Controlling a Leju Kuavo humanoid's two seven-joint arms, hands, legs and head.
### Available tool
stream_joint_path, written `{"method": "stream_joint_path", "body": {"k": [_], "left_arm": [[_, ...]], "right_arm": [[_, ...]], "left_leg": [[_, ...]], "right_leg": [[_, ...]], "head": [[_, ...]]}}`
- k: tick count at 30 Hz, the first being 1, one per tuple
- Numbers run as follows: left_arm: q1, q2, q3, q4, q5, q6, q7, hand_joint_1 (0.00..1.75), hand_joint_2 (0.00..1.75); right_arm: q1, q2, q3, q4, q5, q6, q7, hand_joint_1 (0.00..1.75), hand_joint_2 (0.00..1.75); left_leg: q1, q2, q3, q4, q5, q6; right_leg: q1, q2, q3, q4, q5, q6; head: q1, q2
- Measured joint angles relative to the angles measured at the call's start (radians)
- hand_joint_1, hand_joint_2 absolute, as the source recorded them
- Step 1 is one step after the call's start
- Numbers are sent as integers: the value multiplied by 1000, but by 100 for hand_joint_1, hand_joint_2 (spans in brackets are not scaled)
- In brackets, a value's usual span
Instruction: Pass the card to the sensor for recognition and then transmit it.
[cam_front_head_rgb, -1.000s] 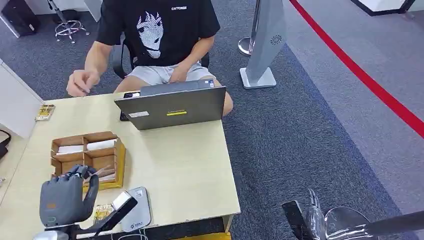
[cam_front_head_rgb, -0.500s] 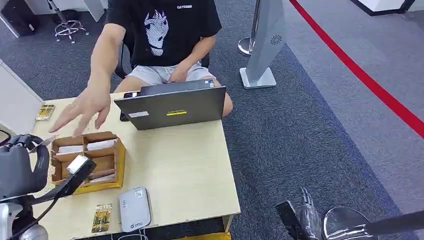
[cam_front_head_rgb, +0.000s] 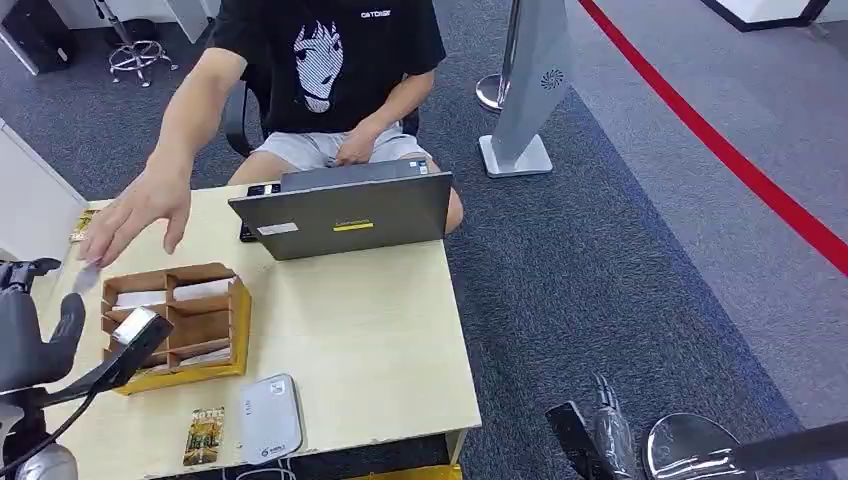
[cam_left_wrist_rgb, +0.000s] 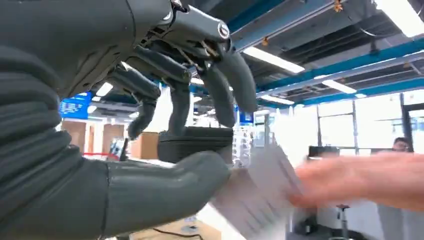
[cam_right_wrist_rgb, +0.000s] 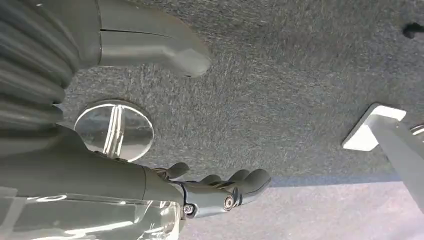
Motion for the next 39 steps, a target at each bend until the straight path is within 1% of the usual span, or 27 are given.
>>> {"method": "stream_joint_path", "body": {"k": [6,9,13,16,18,21,23,25,28,31,33,34,35,39], "left_arm": [[29,-5,0,-26,41,13,-29,0,175],[60,-3,0,-56,58,12,-49,0,175],[144,-8,-5,-113,79,16,-61,0,175],[244,-7,-31,-152,64,17,-72,0,175],[315,4,-51,-162,35,18,-74,0,175],[425,48,-79,-162,34,-8,-66,0,175],[493,80,-87,-162,32,-8,-43,0,175],[537,100,-88,-162,7,-10,-15,0,175],[583,110,-88,-159,-49,-19,12,0,175],[600,107,-80,-150,-94,-6,17,0,175],[592,85,-54,-140,-96,13,-2,0,175],[580,59,-30,-131,-97,23,-24,0,175],[568,48,-10,-122,-97,27,-28,0,175],[537,22,55,-91,-98,42,-9,0,175]], "right_arm": [[0,0,0,0,-3,-4,0,0,175],[1,0,-1,0,-15,-13,2,0,175],[3,0,-8,-2,-33,-28,7,0,175],[6,0,-12,-11,-56,-40,12,0,175],[7,0,-16,-14,-60,-50,13,0,175],[9,0,-23,-16,-72,-60,8,0,175],[10,0,-31,-16,-75,-69,4,0,175],[11,0,-37,-16,-80,-71,-2,0,175],[12,1,-40,-17,-86,-73,-2,0,175],[13,1,-42,-18,-85,-74,-2,0,175],[13,2,-42,-18,-84,-74,4,0,175],[13,2,-41,-18,-84,-73,8,0,175],[13,2,-41,-18,-84,-72,10,0,175],[13,2,-36,-21,-84,-71,17,0,175]], "left_leg": [[0,0,0,0,0,0],[0,0,0,0,0,0],[0,1,0,0,-1,0],[0,2,0,0,-2,1],[0,3,0,0,-2,1],[0,5,0,0,-3,1],[0,6,0,0,-3,1],[0,5,0,0,-3,1],[0,5,0,0,-3,1],[0,5,0,0,-2,1],[0,5,0,0,-2,1],[0,5,0,0,-2,1],[0,5,0,0,-2,1],[0,5,0,0,-2,1]], "right_leg": [[0,0,0,0,0,0],[0,0,0,0,0,0],[0,1,-1,0,0,0],[0,2,-1,0,-1,1],[0,2,-2,-1,-1,1],[0,4,-3,-1,-1,1],[0,4,-3,-1,-1,1],[0,4,-3,-1,-1,1],[0,4,-3,0,-1,1],[0,3,-2,-1,-1,1],[0,3,-2,-1,-1,1],[0,3,-2,-1,-1,1],[0,3,-1,-1,-1,1],[0,4,-2,-1,0,1]], "head": [[0,0],[0,0],[0,0],[0,0],[0,0],[0,0],[-1,0],[0,0],[0,0],[0,0],[0,0],[0,0],[0,0],[0,0]]}}
